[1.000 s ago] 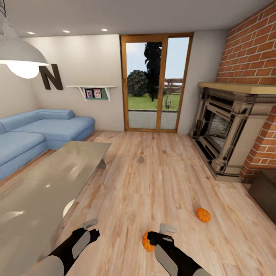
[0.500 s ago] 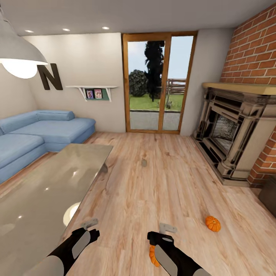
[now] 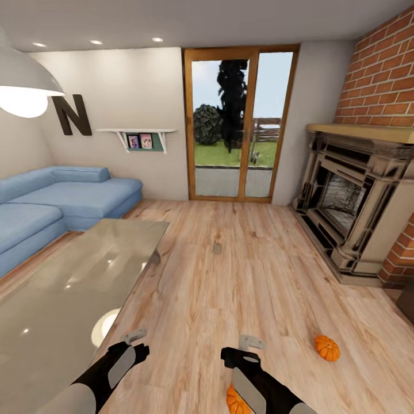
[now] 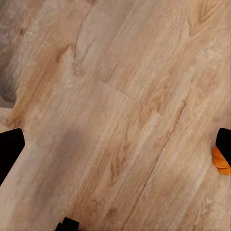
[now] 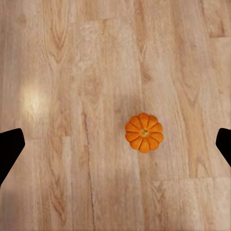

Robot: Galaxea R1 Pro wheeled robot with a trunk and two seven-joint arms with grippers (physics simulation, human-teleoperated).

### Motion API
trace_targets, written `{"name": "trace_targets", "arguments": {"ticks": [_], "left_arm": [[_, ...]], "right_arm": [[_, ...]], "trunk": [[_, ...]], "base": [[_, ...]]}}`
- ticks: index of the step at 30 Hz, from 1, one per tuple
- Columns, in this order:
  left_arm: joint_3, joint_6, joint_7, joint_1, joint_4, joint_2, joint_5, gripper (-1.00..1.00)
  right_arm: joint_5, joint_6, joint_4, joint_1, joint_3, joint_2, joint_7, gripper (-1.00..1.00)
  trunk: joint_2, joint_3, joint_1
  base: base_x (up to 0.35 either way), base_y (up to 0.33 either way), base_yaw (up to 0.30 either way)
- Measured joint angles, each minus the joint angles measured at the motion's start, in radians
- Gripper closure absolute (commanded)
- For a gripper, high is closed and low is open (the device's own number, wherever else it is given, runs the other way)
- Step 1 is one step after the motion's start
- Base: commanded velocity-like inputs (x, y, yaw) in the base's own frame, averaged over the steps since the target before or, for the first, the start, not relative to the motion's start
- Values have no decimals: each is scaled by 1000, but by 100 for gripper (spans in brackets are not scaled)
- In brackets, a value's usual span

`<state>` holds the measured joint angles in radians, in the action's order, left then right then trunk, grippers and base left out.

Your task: Place each of the two pumpkins and all three candles from the living room inside a cabinet in the living room (use any cabinet), then make sure every cabinet is closed, and position the cauldron so it is next to a table in the living room.

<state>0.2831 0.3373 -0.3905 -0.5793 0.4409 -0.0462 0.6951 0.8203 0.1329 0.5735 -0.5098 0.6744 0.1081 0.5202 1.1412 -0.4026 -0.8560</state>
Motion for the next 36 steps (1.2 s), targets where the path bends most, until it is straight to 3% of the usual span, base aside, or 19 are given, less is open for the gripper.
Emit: {"name": "trace_targets", "arguments": {"ticks": [15, 36], "left_arm": [[0, 0, 0, 0, 0, 0, 0, -100], [0, 0, 0, 0, 0, 0, 0, -100]], "right_arm": [[0, 0, 0, 0, 0, 0, 1, -100], [7, 0, 0, 0, -2, 0, 1, -100]], "trunk": [[0, 0, 0], [0, 0, 0]], "base": [[124, 61, 0], [6, 69, 0]]}}
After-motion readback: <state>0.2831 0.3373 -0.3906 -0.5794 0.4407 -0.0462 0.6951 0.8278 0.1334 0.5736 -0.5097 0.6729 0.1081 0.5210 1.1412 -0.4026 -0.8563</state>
